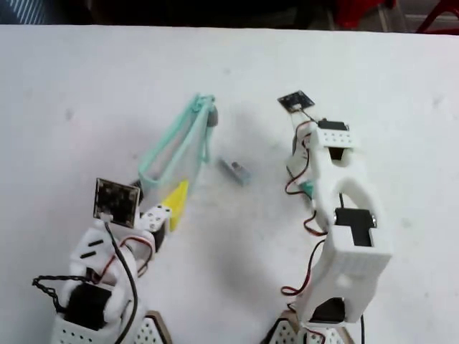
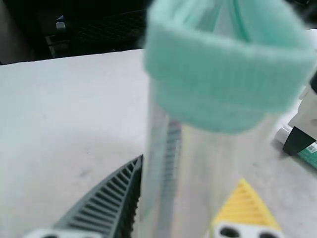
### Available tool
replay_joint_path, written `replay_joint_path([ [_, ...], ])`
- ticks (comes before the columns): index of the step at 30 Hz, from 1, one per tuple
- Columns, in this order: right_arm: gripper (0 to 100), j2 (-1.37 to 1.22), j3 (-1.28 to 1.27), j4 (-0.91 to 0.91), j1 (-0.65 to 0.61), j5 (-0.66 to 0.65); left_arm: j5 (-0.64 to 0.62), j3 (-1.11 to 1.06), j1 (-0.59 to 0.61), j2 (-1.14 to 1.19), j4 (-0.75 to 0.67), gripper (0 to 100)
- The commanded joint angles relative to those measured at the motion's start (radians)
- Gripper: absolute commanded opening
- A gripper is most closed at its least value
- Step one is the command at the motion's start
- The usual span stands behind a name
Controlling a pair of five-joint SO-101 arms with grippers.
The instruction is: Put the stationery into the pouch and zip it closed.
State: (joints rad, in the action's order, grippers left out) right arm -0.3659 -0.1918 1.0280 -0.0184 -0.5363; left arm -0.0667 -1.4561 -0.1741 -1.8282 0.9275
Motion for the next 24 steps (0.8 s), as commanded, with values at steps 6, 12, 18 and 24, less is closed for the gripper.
replay_joint_path([
  [6, 1.7, 0.004, 0.012, 0.001, 0.007, -0.009, 0.006, 0.009, -0.010, 0.005, 0.002, 22],
  [12, 1.7, 0.022, 0.006, -0.001, 0.022, -0.009, 0.006, 0.009, -0.010, 0.005, 0.002, 22],
  [18, 1.7, 0.022, 0.003, 0.001, 0.021, -0.009, 0.006, 0.009, -0.010, 0.005, 0.002, 22],
  [24, 1.7, 0.022, -0.049, -0.004, -0.015, -0.009, 0.006, 0.009, -0.010, 0.005, 0.002, 22],
])
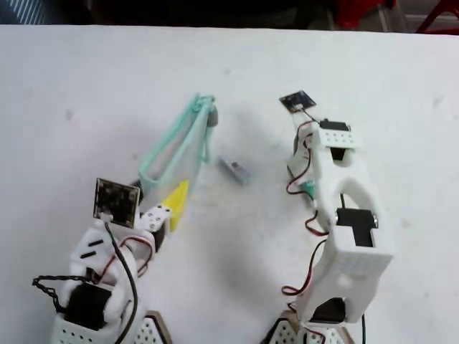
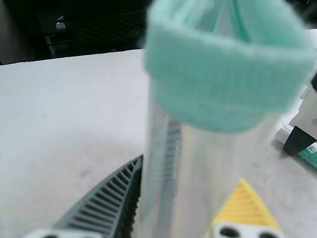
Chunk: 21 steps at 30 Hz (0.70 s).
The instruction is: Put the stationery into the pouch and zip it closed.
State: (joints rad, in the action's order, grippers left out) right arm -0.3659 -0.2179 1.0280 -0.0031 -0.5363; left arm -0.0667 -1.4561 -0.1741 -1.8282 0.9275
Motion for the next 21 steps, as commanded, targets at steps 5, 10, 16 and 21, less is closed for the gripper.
replay_joint_path([
  [5, 1.7, 0.022, -0.029, -0.004, -0.030, -0.009, 0.006, 0.009, -0.010, 0.005, 0.002, 22],
  [10, 1.7, 0.022, -0.029, -0.004, -0.030, -0.009, 0.006, 0.008, -0.012, 0.005, 0.002, 22],
  [16, 1.7, 0.022, -0.031, -0.005, -0.030, -0.009, 0.006, 0.008, -0.012, 0.005, 0.002, 22],
  [21, 1.7, 0.022, -0.034, -0.005, -0.028, -0.009, 0.006, 0.008, -0.012, 0.005, 0.002, 22],
])
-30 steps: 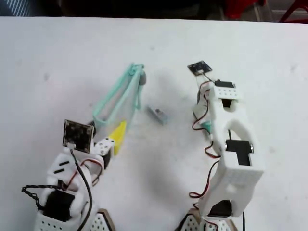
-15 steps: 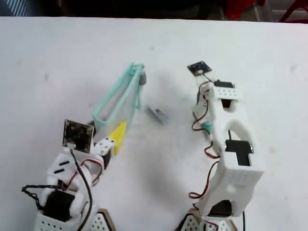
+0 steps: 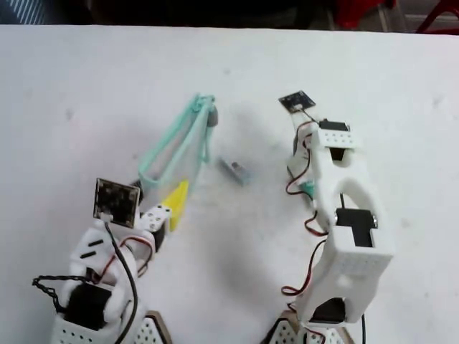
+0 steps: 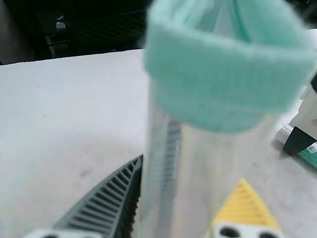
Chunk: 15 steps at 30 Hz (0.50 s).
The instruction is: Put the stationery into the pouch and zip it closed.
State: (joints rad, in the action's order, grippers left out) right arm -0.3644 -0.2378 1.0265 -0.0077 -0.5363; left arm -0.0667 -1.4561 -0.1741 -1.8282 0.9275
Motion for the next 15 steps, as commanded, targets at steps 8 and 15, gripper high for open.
replay_joint_path([
  [8, 1.7, 0.027, -0.008, -0.002, -0.028, -0.002, 0.006, 0.009, -0.012, 0.005, 0.002, 22],
  [15, 1.7, 0.030, 0.086, 0.104, -0.042, -0.002, 0.008, 0.009, -0.012, 0.005, 0.002, 22],
])
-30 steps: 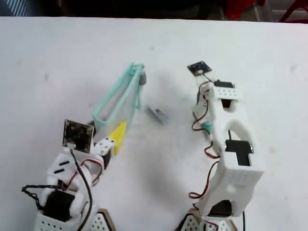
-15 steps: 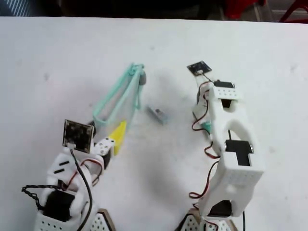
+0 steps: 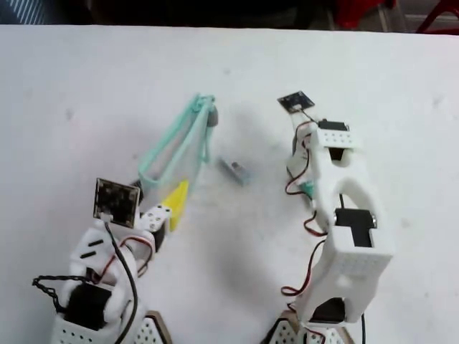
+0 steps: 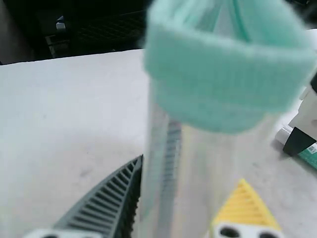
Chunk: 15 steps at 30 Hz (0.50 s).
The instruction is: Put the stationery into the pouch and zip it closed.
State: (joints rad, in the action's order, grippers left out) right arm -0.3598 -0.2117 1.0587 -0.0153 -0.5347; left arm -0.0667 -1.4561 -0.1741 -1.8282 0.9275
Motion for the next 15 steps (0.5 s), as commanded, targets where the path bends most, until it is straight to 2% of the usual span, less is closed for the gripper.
replay_joint_path([
  [1, 1.7, 0.025, 0.094, 0.104, -0.033, -0.002, 0.008, 0.009, -0.012, 0.005, 0.002, 22],
  [13, 1.7, 0.025, 0.548, 0.492, -0.039, 0.003, 0.009, 0.009, -0.012, 0.005, 0.002, 22],
  [15, 1.7, 0.025, 0.606, 0.545, -0.053, 0.043, 0.009, 0.011, -0.012, 0.005, 0.002, 22],
])
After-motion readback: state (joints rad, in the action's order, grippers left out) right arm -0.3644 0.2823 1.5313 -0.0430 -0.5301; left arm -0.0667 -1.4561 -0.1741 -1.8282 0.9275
